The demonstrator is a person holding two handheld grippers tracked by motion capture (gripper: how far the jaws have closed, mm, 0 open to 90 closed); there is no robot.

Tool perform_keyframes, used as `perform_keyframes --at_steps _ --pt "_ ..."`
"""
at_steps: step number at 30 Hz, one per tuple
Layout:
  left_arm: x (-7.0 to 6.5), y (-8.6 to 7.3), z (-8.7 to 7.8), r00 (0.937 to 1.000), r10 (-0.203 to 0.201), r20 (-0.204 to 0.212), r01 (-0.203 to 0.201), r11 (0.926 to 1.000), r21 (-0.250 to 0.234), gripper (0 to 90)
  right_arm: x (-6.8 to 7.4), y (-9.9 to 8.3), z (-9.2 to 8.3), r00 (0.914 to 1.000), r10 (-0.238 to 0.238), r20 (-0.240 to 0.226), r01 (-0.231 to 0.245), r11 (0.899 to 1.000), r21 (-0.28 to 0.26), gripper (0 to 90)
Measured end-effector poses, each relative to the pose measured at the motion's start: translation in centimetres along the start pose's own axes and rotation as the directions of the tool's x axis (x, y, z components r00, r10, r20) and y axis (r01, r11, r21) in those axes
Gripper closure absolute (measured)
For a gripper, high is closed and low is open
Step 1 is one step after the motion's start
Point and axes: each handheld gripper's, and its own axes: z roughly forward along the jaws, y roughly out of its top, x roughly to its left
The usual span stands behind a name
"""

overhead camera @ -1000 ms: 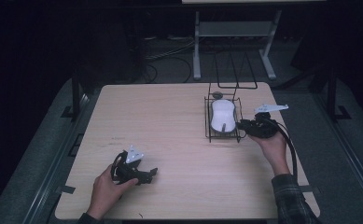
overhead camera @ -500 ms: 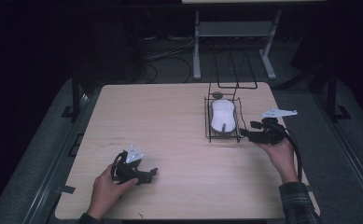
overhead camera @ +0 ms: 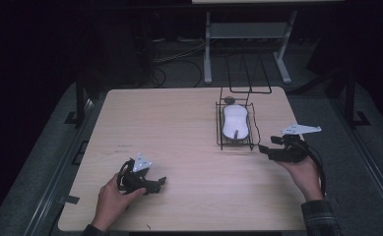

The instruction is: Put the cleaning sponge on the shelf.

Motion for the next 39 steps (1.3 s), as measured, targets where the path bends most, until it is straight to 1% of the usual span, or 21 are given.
perform_keyframes --at_steps 4,9,11,15,17,20,21,26,29,32,35,39 --pt "0.0 0.0 0.0 1.0 0.0 0.0 0.0 1.0 0.0 12.5 0.0 -0.7 -0.5 0.9998 0.016 -0.009 -0.016 1.0 0.0 32.4" --pt "0.0 0.0 0.0 1.0 0.0 0.0 0.0 1.0 0.0 12.5 0.2 -1.6 -1.3 0.9999 0.015 -0.001 -0.015 1.0 -0.012 32.3" --pt "0.0 0.0 0.0 1.0 -0.002 0.0 0.002 1.0 -0.002 12.5 0.3 -2.0 -1.5 0.9999 0.016 0.0 -0.016 1.0 -0.001 31.0" --pt "0.0 0.0 0.0 1.0 0.002 0.0 -0.002 1.0 0.001 12.5 0.6 -2.8 -1.9 0.9999 0.009 -0.006 -0.009 1.0 -0.006 30.0" --pt "0.0 0.0 0.0 1.0 0.002 0.0 -0.002 1.0 0.001 12.5 0.8 -3.3 -2.1 1.0 0.003 0.001 -0.003 1.0 -0.002 29.0" --pt "0.0 0.0 0.0 1.0 0.001 0.0 -0.001 1.0 0.001 12.5 0.9 -3.6 -2.3 1.0 0.005 -0.004 -0.005 1.0 -0.004 28.9" --pt "0.0 0.0 0.0 1.0 0.002 0.0 -0.002 1.0 0.001 12.5 1.0 -4.1 -2.5 1.0 0.006 -0.005 -0.006 1.0 0.002 27.9" --pt "0.0 0.0 0.0 1.0 0.002 -0.001 -0.002 1.0 0.002 12.5 1.0 -5.4 -2.7 0.9998 0.013 -0.012 -0.013 1.0 0.025 25.3" --pt "0.0 0.0 0.0 1.0 0.002 0.0 -0.002 1.0 0.001 12.5 0.9 -6.3 -2.7 0.9999 0.014 -0.005 -0.014 0.999 0.039 24.8" --pt "0.0 0.0 0.0 1.0 0.002 -0.001 -0.002 1.0 0.001 12.5 0.8 -7.1 -2.9 0.9997 0.025 0.001 -0.025 0.998 0.051 23.6" --pt "0.0 0.0 0.0 1.0 0.002 0.0 -0.002 1.0 0.001 12.5 0.7 -7.8 -2.9 0.9994 0.028 0.018 -0.029 0.997 0.076 22.1" --pt "0.0 0.0 0.0 1.0 0.002 0.0 -0.002 1.0 0.002 12.5 0.6 -8.7 -3.1 0.9989 0.038 0.025 -0.04 0.995 0.09 21.5"
